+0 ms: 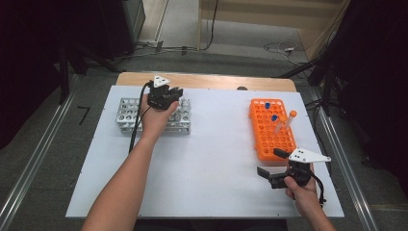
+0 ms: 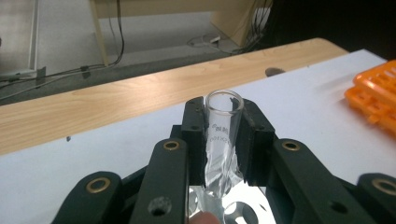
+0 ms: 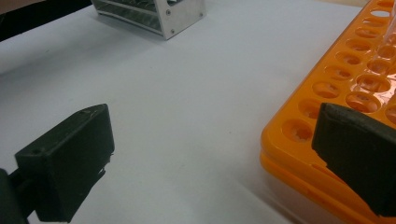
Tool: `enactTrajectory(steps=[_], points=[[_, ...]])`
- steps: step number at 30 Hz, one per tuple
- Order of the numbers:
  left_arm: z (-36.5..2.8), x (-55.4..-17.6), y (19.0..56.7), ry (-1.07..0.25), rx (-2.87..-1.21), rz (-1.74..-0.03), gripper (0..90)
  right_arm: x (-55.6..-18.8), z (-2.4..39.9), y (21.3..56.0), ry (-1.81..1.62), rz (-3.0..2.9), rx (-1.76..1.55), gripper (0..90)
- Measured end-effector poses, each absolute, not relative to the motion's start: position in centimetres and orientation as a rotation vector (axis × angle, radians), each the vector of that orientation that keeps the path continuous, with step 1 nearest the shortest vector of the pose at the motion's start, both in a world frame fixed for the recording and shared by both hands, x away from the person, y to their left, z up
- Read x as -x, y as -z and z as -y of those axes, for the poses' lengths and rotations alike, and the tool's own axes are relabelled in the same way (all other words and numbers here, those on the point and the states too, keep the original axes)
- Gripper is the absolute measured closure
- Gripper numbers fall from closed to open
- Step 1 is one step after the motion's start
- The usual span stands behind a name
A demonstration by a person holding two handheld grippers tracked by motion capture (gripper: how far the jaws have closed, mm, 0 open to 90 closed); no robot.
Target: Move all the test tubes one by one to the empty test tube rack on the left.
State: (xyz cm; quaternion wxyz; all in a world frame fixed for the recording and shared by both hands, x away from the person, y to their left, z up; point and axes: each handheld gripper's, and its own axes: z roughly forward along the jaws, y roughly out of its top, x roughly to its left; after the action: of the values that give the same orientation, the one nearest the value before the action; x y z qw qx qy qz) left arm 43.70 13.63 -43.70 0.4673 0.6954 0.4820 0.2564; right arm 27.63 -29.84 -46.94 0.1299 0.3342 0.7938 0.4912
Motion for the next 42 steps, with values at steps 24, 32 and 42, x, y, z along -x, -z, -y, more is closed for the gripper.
enactTrajectory(steps=[24, 32, 42], points=[[-15.3, -40.6, 42.6, -0.562, -1.616, -1.176, 36.5, -27.9, 30.2, 46.6, -1.426, -2.277, -0.989, 0.0], [-15.5, -36.8, 42.2, -0.514, -1.611, -1.111, 15.0, -28.3, 30.4, 46.3, -1.418, -2.253, -1.001, 0.0], [-14.6, -31.7, 42.6, -0.488, -1.659, -1.013, 0.0, -29.3, 31.4, 45.9, -1.417, -2.202, -1.055, 0.0]])
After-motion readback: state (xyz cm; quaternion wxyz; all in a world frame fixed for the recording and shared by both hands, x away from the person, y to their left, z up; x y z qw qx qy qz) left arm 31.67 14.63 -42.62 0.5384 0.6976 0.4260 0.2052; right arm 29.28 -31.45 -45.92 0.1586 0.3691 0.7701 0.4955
